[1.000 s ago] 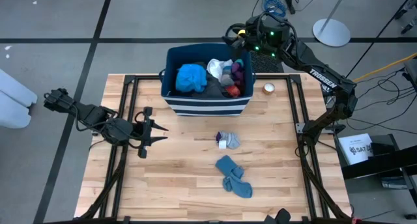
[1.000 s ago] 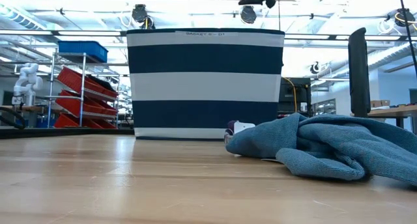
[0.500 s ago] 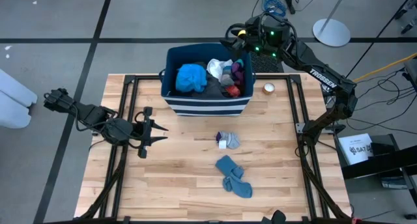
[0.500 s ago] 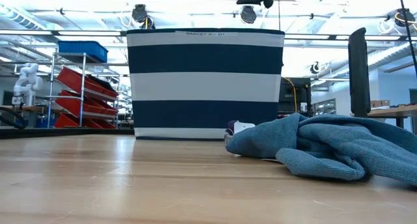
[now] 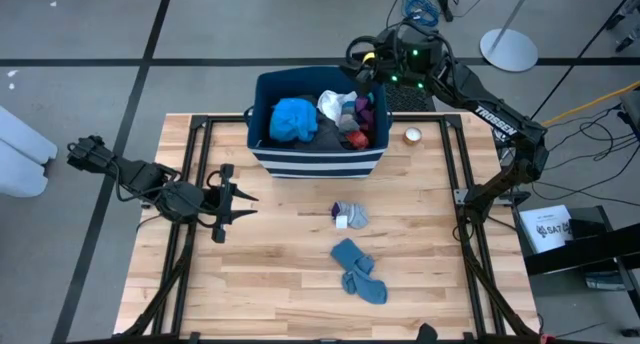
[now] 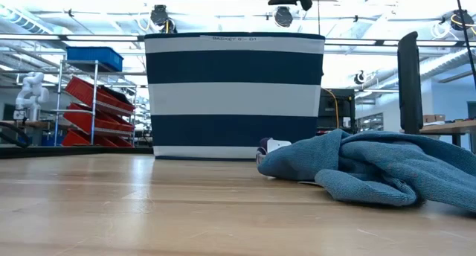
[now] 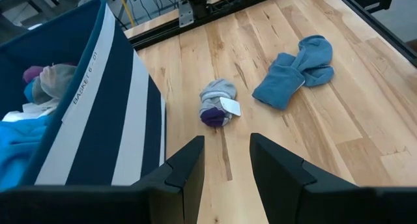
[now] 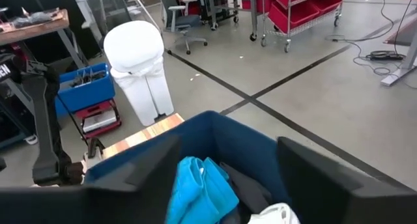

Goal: Sort clothes
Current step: Put the gray and purple sock into the blue laundry bin

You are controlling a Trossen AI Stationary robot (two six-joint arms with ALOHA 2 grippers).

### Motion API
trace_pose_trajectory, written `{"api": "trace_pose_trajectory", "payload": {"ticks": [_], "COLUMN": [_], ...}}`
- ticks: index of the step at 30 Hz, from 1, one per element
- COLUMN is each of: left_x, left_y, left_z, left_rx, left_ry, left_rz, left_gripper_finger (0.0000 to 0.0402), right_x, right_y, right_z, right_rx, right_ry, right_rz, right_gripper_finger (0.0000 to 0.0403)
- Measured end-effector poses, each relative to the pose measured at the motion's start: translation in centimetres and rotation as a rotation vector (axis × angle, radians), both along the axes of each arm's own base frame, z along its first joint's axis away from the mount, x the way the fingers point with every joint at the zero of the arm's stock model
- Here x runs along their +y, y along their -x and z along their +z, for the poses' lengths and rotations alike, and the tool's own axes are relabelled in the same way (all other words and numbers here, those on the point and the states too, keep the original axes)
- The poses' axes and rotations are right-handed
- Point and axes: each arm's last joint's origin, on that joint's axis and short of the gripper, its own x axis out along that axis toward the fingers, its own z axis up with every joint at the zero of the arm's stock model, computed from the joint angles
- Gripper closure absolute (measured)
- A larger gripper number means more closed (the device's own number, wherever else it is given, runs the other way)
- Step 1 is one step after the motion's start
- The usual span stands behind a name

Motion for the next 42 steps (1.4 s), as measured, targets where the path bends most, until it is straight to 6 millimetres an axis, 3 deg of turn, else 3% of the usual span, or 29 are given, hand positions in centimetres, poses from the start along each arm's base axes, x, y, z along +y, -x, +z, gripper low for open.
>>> {"api": "trace_pose_trajectory", "payload": {"ticks": [8, 10, 17, 25, 42], "left_x": [0.0, 0.0, 0.0, 0.0, 0.0], "left_y": [0.0, 0.0, 0.0, 0.0, 0.0], "left_z": [0.0, 0.0, 0.0, 0.0, 0.0], "left_rx": [0.0, 0.0, 0.0, 0.0, 0.001], "left_ry": [0.0, 0.0, 0.0, 0.001, 0.004], "left_rz": [0.0, 0.0, 0.0, -0.001, -0.005], "left_gripper_finger": [0.027, 0.027, 0.027, 0.027, 0.027], "right_x": [0.0, 0.0, 0.5, 3.1, 12.3], "right_y": [0.0, 0.0, -0.3, -1.6, -4.3], "right_z": [-0.1, -0.1, -0.2, -0.5, -1.1], "right_rx": [0.01, 0.013, 0.025, 0.07, 0.139], "right_ry": [-0.007, -0.002, 0.006, 0.019, 0.037], "right_rz": [0.005, 0.007, 0.026, 0.125, 0.433], "right_gripper_finger": [0.0358, 0.0391, 0.0401, 0.0402, 0.0403]}}
